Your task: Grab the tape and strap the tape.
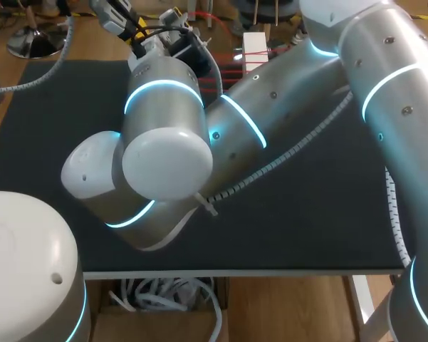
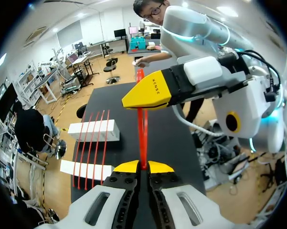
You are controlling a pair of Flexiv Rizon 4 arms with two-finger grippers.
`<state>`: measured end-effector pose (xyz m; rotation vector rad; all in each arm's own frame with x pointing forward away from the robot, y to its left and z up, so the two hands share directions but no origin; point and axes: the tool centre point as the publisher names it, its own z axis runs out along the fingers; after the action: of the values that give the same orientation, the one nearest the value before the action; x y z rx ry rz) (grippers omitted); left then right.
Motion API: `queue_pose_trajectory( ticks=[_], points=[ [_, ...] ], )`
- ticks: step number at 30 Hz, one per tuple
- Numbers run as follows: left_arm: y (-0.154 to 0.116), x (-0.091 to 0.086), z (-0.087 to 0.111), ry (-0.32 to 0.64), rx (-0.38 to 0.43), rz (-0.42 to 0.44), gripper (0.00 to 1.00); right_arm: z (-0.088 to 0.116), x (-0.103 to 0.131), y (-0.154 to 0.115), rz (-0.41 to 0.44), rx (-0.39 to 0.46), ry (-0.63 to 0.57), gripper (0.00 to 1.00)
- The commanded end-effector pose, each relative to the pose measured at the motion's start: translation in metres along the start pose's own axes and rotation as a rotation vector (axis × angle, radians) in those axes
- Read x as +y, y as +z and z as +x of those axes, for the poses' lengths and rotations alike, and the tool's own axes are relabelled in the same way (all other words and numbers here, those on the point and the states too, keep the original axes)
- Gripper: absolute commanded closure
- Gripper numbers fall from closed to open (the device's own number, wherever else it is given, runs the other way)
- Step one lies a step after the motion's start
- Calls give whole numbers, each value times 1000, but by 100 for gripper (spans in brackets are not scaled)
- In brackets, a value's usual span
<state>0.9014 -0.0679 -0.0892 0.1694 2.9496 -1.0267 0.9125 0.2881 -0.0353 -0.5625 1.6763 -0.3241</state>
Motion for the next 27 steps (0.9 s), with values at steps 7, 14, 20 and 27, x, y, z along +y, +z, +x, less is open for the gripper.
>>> queue_pose_trajectory(
  ticks=[7, 14, 20, 27],
  points=[
    [-1, -1, 0, -1, 3, -4, 100, 3, -4, -1, -11, 9, -17, 100],
    [-1, -1, 0, -1, 3, -4, 100, 5, -5, -2, -7, 14, -23, 100],
    [-1, -1, 0, -1, 3, -4, 100, 4, -1, 0, -9, 11, -24, 100],
    [-1, -1, 0, -1, 3, -4, 100, 5, 0, 1, -8, 8, -30, 100]
  ],
)
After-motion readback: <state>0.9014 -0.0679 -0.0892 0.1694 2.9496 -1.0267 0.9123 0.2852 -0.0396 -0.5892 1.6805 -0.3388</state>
